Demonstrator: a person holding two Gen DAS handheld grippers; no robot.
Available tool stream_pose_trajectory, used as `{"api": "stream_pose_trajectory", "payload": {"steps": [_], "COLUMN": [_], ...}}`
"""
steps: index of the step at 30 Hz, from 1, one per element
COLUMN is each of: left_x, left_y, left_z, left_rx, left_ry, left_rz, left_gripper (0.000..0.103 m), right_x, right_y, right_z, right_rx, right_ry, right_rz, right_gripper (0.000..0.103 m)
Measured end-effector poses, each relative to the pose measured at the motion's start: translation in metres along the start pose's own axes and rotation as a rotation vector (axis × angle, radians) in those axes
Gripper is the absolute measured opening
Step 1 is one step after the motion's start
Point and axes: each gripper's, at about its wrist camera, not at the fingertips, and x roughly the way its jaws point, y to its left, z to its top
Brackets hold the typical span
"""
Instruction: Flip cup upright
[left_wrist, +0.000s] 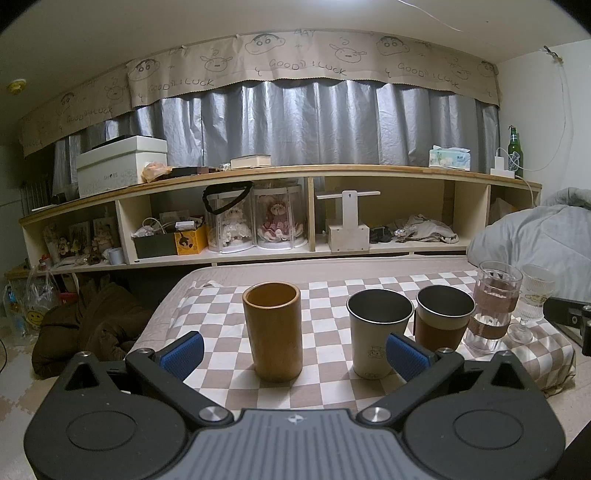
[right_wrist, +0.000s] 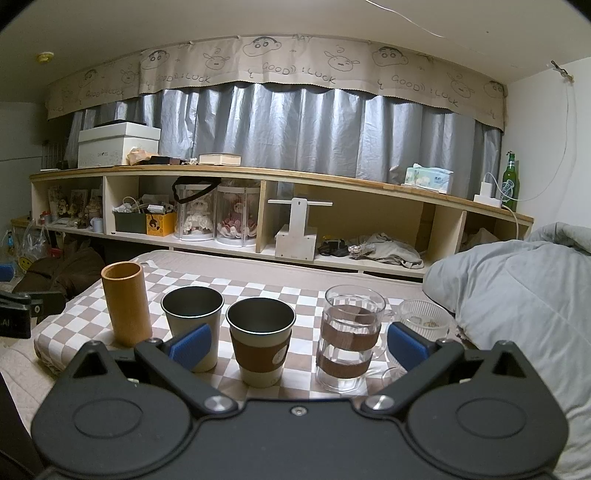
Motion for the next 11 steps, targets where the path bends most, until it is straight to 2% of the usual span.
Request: {"api": "stream_pose_trajectory", "payload": {"steps": [11], "left_x": [-0.0001], "left_y": [-0.0037], "left_z": [-0.001], "left_rx": [-0.002], "left_ry": [0.004], "left_rz": [-0.001], "left_gripper": [0.103], "right_x": [-0.0004], "right_y": [0.0011], "right_z": [-0.0001], "right_rx": [0.0], "right_ry": [0.0], "right_rz": [-0.001], "right_gripper": [0.103]}}
